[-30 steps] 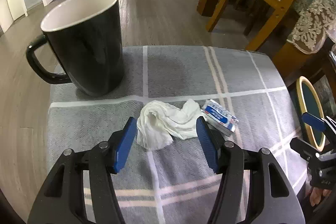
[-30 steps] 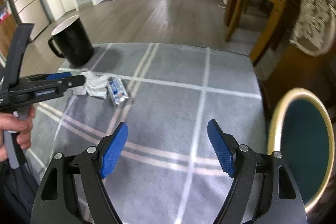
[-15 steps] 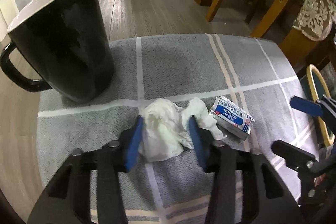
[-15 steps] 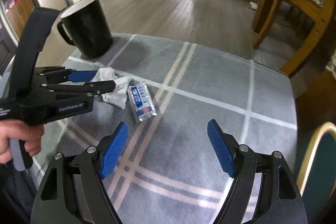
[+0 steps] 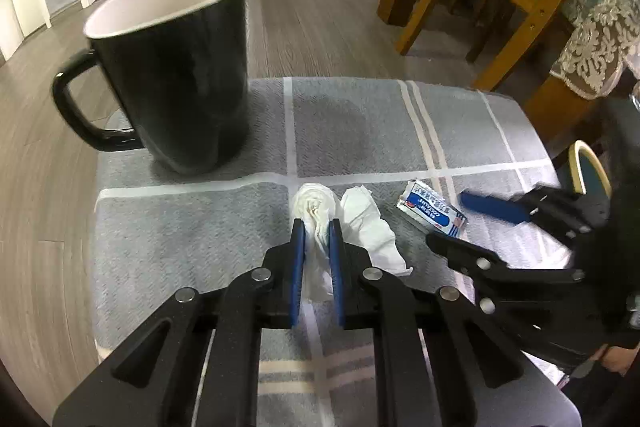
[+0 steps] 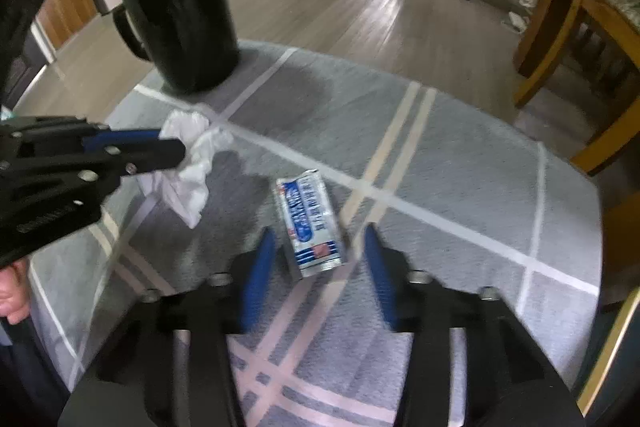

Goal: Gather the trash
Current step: 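Grasp the white tissue with the left tool while the right tool grasps the blue-white medicine box, then carry the tissue with the left tool over the bin while the right tool carries the box there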

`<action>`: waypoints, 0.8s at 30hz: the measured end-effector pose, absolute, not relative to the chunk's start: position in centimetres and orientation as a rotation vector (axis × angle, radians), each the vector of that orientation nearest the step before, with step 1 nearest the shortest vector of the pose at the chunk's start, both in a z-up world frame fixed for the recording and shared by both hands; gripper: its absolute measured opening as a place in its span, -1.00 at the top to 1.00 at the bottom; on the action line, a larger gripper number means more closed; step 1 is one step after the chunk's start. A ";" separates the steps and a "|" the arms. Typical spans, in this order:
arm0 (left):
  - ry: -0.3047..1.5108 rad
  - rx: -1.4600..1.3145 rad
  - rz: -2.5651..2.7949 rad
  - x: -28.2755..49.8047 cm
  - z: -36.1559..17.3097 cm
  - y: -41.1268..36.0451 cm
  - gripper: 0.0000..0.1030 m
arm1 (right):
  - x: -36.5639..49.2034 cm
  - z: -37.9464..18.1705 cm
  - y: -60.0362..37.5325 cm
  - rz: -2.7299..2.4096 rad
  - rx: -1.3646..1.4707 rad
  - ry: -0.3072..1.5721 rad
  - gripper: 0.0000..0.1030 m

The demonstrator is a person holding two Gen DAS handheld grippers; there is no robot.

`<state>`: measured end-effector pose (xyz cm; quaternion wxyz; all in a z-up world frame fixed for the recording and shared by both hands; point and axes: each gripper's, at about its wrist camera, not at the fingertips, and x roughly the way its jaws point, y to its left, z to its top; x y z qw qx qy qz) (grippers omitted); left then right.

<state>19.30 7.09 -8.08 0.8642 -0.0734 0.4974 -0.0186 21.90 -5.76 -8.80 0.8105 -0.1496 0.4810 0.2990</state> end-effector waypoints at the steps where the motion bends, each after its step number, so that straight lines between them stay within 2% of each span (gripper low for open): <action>1: 1.038 -0.153 -0.038 19.1 -7.9 7.1 0.78 | 21.8 -8.9 -5.7 0.643 -0.318 1.033 0.41; 4: 1.032 -0.154 -0.043 18.3 -7.4 7.2 0.78 | 21.3 -8.5 -6.2 0.657 -0.306 1.020 0.52; 13: 1.027 -0.138 -0.099 17.6 -6.7 4.6 0.78 | 19.7 -5.3 -11.2 0.599 -0.206 0.975 0.53; 24: 1.011 -0.078 -0.265 17.4 -5.2 -4.9 0.78 | 15.7 -0.1 -21.5 0.443 -0.064 0.874 0.54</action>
